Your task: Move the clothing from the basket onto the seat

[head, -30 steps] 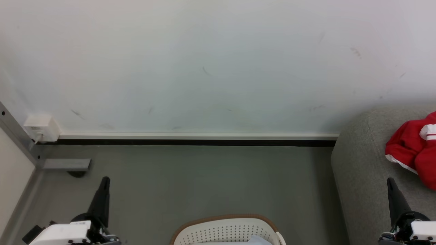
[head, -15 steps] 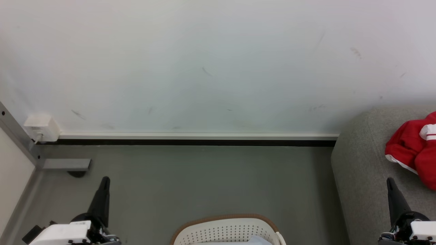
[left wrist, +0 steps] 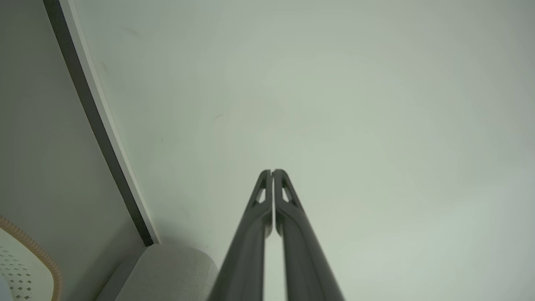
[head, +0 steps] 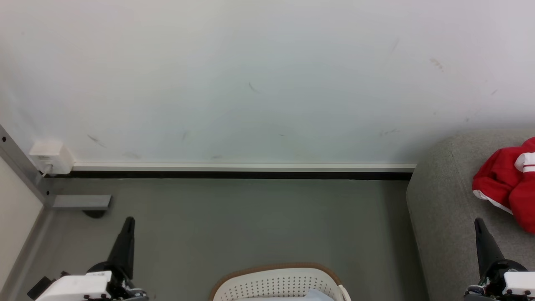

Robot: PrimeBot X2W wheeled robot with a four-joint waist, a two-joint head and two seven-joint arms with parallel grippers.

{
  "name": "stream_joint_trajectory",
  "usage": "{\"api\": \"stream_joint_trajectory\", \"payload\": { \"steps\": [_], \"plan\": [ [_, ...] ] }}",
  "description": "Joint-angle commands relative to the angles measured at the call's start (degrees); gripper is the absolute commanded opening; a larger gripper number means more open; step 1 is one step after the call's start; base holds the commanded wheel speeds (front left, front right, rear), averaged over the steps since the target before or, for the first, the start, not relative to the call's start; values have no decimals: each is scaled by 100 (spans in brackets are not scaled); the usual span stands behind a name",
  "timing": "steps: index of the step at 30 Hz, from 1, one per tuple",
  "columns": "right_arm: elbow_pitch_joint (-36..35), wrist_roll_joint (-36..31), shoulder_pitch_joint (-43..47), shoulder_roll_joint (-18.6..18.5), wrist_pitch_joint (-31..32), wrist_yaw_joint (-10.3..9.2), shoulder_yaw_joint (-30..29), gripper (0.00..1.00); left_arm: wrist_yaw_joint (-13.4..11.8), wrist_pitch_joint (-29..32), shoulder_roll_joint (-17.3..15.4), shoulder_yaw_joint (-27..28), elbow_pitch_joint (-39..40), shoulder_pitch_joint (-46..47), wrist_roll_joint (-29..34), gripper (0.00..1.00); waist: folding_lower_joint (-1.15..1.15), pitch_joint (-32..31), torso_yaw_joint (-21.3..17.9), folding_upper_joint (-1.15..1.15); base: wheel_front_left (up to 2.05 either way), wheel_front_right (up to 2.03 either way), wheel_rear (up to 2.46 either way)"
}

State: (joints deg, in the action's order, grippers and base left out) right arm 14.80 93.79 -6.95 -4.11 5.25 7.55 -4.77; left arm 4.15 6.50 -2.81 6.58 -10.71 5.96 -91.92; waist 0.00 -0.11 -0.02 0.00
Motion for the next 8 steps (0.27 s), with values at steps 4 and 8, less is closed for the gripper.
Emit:
{"api": "stream_joint_trajectory", "payload": {
  "steps": [4, 8],
  "plan": [
    [-25, 61, -36, -57, -23, -12, 8, 0, 10, 25, -12, 18, 13, 37, -81, 0, 0, 0, 0, 0, 0, 0, 0],
    [-26, 71, -34, -62, -29, -12, 15, 0, 10, 25, -12, 18, 13, 37, -81, 0, 0, 0, 0, 0, 0, 0, 0]
  ]
}}
